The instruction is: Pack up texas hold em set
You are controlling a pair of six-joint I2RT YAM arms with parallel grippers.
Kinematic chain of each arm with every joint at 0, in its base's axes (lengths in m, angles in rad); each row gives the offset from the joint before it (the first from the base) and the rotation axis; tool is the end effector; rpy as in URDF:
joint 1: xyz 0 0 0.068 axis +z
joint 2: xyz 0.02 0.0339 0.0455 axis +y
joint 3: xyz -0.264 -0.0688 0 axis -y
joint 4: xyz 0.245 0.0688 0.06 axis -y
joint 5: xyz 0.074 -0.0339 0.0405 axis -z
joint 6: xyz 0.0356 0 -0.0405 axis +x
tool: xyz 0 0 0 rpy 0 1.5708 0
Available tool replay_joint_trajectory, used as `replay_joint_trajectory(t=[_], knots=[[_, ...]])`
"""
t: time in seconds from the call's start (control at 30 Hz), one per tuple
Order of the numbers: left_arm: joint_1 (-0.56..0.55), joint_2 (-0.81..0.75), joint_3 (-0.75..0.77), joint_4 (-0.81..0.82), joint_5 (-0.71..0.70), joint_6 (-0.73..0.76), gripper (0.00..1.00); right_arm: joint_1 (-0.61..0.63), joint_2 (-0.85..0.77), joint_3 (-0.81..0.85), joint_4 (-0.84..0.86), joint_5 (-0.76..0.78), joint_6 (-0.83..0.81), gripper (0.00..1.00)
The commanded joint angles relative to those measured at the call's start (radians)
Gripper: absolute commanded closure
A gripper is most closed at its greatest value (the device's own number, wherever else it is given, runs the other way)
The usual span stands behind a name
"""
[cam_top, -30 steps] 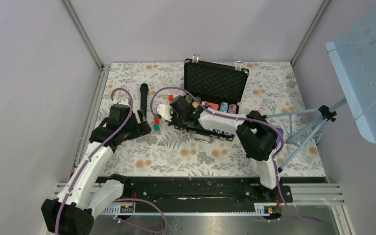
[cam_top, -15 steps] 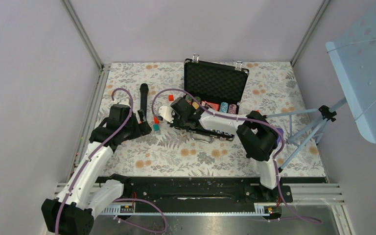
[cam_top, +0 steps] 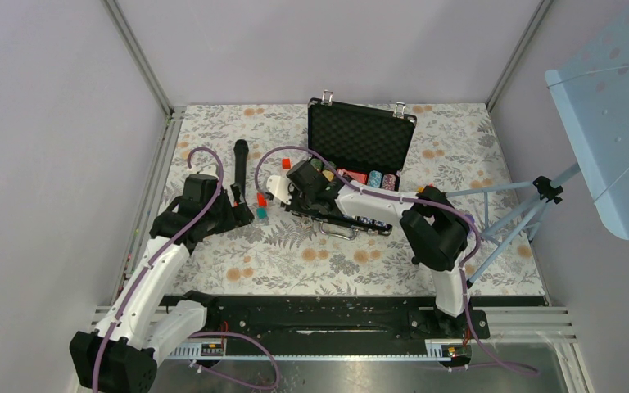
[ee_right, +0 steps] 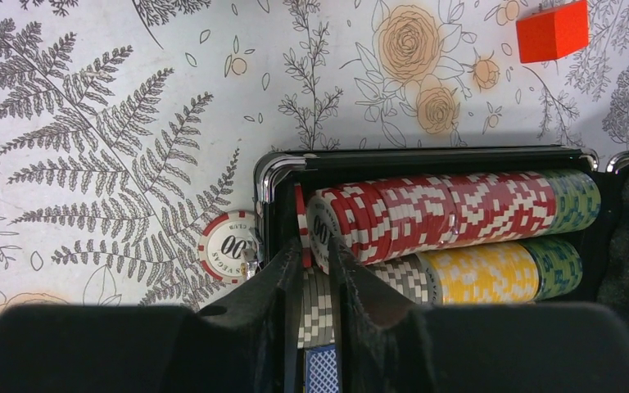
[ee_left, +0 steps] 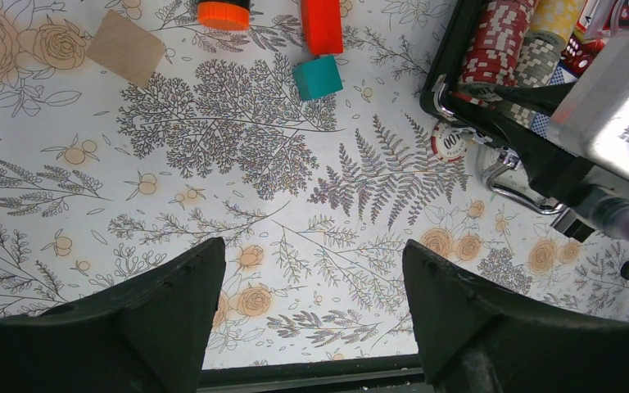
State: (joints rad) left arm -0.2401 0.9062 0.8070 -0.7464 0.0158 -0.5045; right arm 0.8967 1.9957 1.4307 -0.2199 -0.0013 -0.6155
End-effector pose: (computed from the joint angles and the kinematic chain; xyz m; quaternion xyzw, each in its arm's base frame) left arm 0.1743 -0.0433 0.2747 -0.1205 0.9272 -0.1359 0.3277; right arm 0.2780 0.3480 0.1961 -0.6340 0.6719 0.0543 0.3790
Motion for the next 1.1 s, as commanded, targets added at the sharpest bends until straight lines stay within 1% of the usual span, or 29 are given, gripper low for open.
replay_joint_trajectory(t=[0.0,0.3,0.53,0.7,0.8,0.87,0.97,1.0,1.07], knots=[[0.006,0.002,-0.002,0.038,0.011,0.012,0.21,-0.041,-0.083,0.021,0.054,0.064,0.002,0.74],[0.005,0.003,-0.002,0.036,0.013,0.011,0.21,-0.041,-0.105,0.015,0.065,-0.017,0.056,0.74],[0.005,0.000,-0.003,0.038,0.012,0.011,0.21,-0.041,-0.089,0.008,0.065,-0.025,0.068,0.74],[0.006,0.003,-0.003,0.037,0.014,0.014,0.21,-0.042,-0.115,-0.011,0.091,-0.018,0.100,0.74],[0.005,0.011,-0.003,0.038,0.017,0.013,0.21,-0.046,-0.156,-0.047,0.130,-0.003,0.168,0.74],[0.005,0.022,-0.004,0.040,0.030,0.015,0.21,-0.051,-0.198,-0.090,0.166,-0.004,0.241,0.74],[0.006,0.037,-0.004,0.047,0.050,0.016,0.22,-0.059,-0.270,-0.187,0.246,0.057,0.396,0.72],[0.006,0.039,-0.003,0.050,0.058,0.015,0.22,-0.060,-0.293,-0.209,0.253,0.075,0.469,0.71],[0.004,0.044,-0.005,0.060,0.078,0.003,0.22,-0.061,-0.333,-0.251,0.247,0.074,0.541,0.69]])
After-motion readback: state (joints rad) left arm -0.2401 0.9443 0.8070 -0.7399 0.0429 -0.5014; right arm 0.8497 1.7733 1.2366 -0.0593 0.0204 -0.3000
